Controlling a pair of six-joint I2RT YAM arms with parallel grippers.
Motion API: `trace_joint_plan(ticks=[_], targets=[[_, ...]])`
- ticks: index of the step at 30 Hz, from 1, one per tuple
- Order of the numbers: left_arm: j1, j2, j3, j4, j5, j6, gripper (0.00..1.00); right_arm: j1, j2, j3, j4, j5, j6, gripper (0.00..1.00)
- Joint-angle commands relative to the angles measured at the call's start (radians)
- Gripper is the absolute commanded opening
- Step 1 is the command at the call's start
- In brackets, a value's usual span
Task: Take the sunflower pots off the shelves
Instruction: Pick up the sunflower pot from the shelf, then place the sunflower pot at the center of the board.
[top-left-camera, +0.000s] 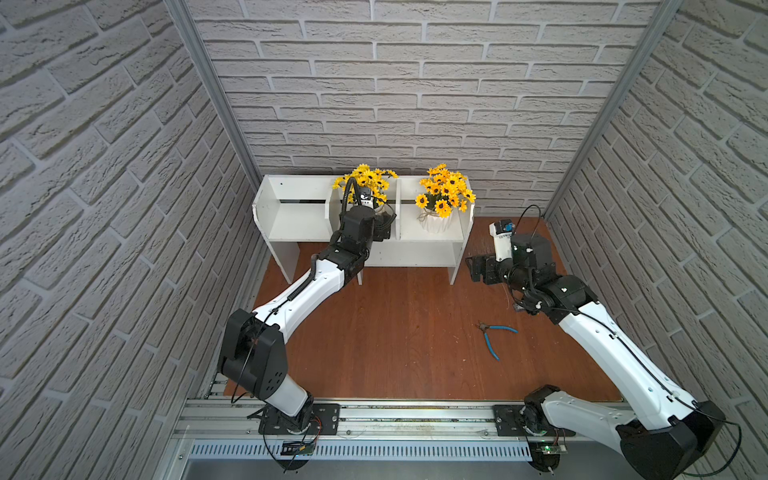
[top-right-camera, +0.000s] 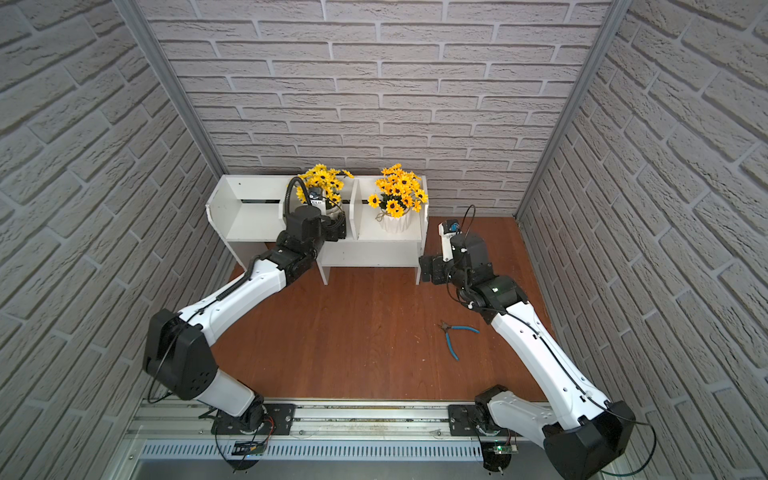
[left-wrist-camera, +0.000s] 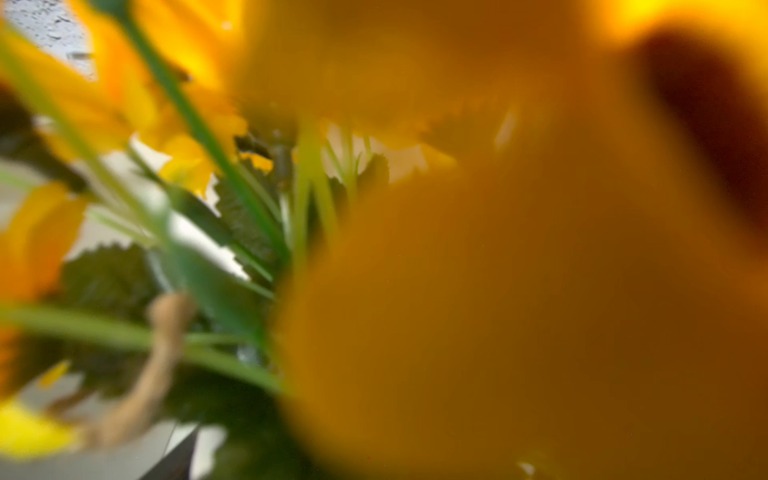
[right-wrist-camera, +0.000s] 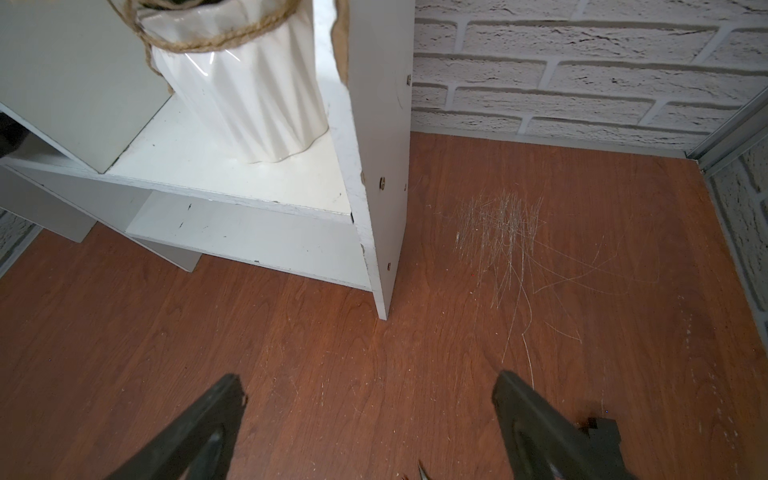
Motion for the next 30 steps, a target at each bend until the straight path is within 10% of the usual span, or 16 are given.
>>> trace_joint_plan(ticks=[1, 21, 30], targets=[[-0.003, -0.079, 0.070, 0.052, 0.001, 0.023, 0.22, 0.006, 0.006, -0.010, 0.042, -0.009, 0.012, 0.95], [-0.095, -0.382, 0.051, -0.228, 0.040, 0.036, 0.22, 0.007, 0.044, 0.027, -0.006, 0.083, -0.040, 0.96], [-0.097, -0.554, -0.113, -0.246, 0.266, 0.065, 0.22, 0.001, 0.060, 0.018, 0.008, 0.124, -0.068, 0.97]])
